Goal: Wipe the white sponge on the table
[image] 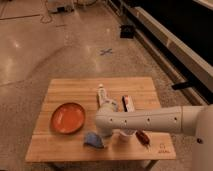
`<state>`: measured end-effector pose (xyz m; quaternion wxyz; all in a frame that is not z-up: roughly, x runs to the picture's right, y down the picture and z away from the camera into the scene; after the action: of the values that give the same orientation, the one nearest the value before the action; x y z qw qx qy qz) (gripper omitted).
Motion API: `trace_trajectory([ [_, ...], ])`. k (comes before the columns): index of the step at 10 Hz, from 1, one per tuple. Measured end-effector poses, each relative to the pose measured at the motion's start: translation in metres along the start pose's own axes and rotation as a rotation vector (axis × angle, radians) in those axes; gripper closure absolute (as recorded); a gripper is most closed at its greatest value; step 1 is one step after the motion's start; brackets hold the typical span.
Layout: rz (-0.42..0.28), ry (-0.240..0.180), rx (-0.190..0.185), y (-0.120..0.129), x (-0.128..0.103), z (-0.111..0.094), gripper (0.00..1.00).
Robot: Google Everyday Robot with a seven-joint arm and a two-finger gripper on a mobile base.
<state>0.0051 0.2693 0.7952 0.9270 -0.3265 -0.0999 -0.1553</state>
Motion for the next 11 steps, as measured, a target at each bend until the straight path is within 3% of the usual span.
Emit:
trace_trajectory([
  [5, 0.018, 0.018, -0.001, 0.005, 0.011, -0.001, 0.68],
  [6, 0.075, 0.044, 0.003, 0.007, 0.016, -0.007, 0.68],
  [7, 0.108, 0.04, 0.012, -0.001, 0.012, -0.008, 0.68],
  [9, 0.086, 0.037, 0.015, -0.011, 0.008, -0.006, 0.68],
  [11, 0.091, 0.044, 0.017, -0.016, 0.027, -0.009, 0.68],
])
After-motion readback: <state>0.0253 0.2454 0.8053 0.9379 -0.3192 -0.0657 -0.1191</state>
